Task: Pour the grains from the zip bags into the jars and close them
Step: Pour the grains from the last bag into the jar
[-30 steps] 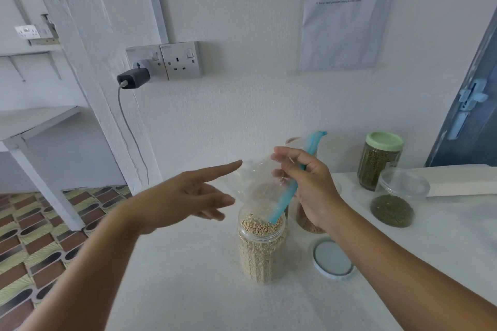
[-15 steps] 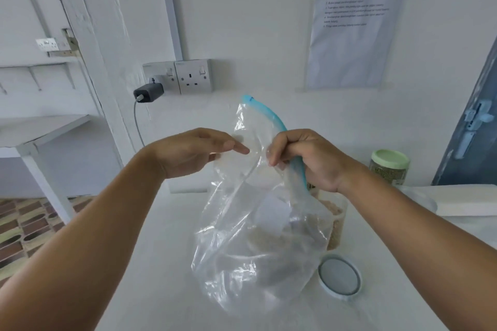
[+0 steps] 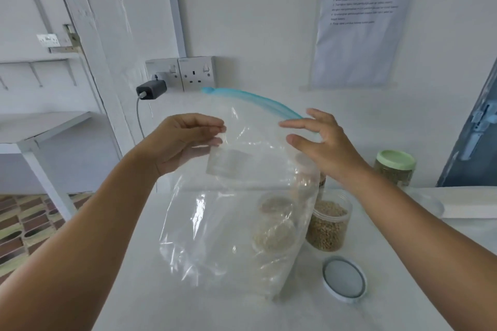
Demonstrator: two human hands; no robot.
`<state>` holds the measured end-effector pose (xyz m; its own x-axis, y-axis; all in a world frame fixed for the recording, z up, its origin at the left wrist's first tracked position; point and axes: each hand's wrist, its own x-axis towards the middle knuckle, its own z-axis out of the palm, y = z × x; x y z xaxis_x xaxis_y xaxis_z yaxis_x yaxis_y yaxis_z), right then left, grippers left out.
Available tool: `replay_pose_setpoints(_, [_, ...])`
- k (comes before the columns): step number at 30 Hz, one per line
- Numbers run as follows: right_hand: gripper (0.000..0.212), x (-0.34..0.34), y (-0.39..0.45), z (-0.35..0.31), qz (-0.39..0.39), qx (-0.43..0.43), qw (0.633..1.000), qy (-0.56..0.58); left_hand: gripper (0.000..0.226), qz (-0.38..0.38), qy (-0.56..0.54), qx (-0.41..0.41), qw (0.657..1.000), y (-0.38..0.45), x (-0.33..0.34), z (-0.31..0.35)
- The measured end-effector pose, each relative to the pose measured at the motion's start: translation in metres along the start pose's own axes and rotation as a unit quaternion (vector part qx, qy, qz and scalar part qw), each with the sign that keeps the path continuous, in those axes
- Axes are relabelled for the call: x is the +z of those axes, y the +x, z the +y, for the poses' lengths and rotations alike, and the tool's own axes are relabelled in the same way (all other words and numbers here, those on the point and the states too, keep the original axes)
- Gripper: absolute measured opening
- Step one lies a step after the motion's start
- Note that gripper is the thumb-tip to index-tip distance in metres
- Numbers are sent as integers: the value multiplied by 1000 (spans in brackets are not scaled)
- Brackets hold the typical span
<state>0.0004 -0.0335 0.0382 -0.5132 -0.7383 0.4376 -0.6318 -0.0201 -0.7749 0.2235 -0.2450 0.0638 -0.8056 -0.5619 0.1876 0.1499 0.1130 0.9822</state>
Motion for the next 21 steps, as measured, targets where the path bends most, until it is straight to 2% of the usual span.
replay_pose_setpoints(1, [31, 3, -2, 0, 1, 23, 999, 46, 16, 19, -10, 9, 1000, 0, -2, 3])
replay_pose_setpoints(5, [48, 14, -8, -3, -35, 72, 966, 246, 17, 75, -30, 40, 996, 2, -8, 14])
replay_pose_setpoints(8, [52, 20, -11, -1, -107, 97, 926, 349, 20, 103, -29, 54, 993, 3, -11, 15])
replay_pose_setpoints(11, [41, 24, -11, 4, -140, 94, 927, 334, 18, 122, -34, 56, 990, 4, -13, 14])
replay_pose_setpoints(16, [29, 27, -3, 15, -34, 93, 951, 292, 16, 130, -44, 50, 989, 2, -18, 11])
replay_pose_setpoints(19, [30, 27, -1, 19, -25, 94, 952, 290, 21, 110, -63, 47, 991, -2, -12, 8])
replay_pose_setpoints(21, [27, 26, -3, 18, -26, 95, 951, 292, 33, 95, -80, 47, 991, -4, -9, 7])
